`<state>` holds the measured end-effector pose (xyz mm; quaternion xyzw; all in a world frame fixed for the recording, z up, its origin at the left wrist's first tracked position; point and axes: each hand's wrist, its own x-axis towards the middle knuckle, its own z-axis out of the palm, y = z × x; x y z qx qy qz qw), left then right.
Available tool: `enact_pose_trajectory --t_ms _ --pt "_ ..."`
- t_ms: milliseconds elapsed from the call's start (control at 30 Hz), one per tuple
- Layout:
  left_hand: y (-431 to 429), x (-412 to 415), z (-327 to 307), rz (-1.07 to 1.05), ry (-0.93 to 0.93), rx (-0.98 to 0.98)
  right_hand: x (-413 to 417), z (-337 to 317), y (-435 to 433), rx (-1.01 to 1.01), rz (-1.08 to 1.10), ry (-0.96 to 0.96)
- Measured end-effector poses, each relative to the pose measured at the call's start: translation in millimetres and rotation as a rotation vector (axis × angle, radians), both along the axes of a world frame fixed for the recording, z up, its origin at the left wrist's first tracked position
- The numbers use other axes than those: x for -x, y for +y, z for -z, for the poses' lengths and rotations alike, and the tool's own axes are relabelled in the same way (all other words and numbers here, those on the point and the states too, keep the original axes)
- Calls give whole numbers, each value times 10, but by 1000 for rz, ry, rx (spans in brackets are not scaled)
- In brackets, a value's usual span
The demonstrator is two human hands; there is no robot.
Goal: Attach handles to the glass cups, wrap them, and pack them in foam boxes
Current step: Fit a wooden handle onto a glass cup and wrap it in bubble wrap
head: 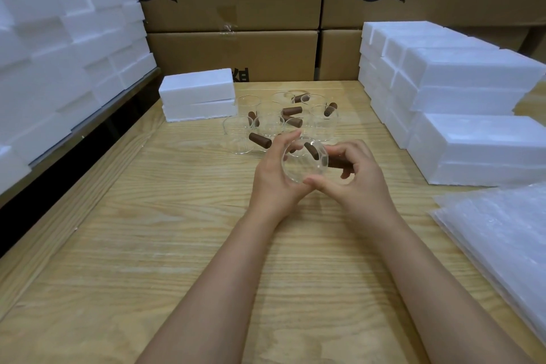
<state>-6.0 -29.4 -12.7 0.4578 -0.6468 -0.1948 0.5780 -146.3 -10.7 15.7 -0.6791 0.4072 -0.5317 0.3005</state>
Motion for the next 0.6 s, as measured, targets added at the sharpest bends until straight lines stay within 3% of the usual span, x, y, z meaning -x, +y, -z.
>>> enact_pose_trajectory --t_ms 233,400,600 --pt "42 37 1 -95 -171 126 -151 64 32 101 210 158" --pt "98 123 -70 -150 -299 211 -304 32 54 7 356 -29" --pt "135 138 -81 -110 -283 185 -301 16 -16 6 366 -152"
